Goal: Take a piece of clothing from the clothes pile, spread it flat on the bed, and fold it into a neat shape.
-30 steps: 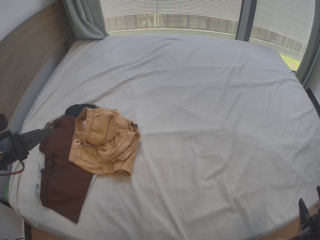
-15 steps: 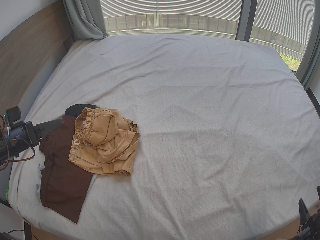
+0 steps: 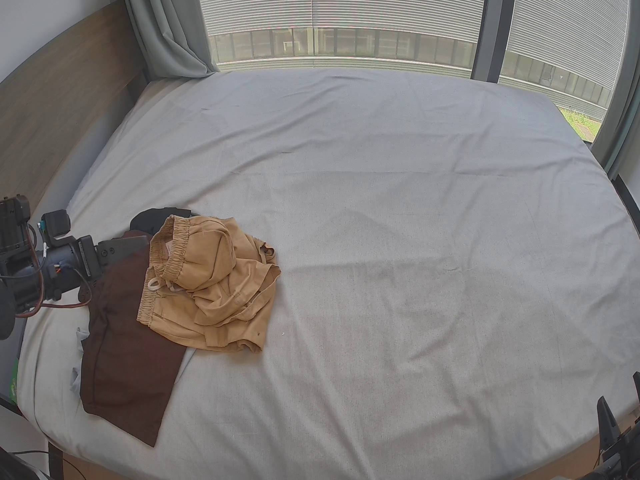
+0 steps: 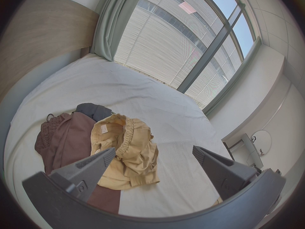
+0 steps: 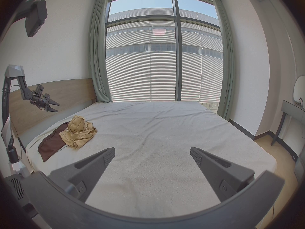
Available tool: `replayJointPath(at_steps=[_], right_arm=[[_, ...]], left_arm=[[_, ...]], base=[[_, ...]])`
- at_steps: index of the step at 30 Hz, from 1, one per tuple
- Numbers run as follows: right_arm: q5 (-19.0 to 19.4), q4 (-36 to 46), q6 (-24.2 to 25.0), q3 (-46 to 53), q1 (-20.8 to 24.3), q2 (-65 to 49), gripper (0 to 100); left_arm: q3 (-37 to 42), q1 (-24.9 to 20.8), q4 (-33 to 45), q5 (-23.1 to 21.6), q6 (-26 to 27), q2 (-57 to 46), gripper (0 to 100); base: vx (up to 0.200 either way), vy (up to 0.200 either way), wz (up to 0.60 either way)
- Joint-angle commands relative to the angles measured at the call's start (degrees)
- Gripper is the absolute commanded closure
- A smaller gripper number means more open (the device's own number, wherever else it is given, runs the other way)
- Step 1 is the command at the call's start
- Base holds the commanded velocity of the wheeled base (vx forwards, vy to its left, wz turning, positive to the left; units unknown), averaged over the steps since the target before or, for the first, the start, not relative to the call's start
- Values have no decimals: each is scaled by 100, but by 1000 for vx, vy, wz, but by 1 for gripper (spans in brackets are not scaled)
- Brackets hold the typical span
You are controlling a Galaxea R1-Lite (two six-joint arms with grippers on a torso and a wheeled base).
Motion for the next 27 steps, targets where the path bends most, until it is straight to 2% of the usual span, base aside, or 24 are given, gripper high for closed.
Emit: replayJointPath(at_steps=[1,16,27], right_arm=[[4,1,-2,92,2,-93,0],[-4,-7,-2,92,2,-93,0],[-4,1,7,92,-7,-93,0]], left_arm=[[-322,-32,-111,37,-5,581,0],[-1131,-261,-146,90,-14,1451,0],[-1720,-542,-146,388,-14,2066,0]], base=[[0,0,0],[0,0,0],[0,0,0]])
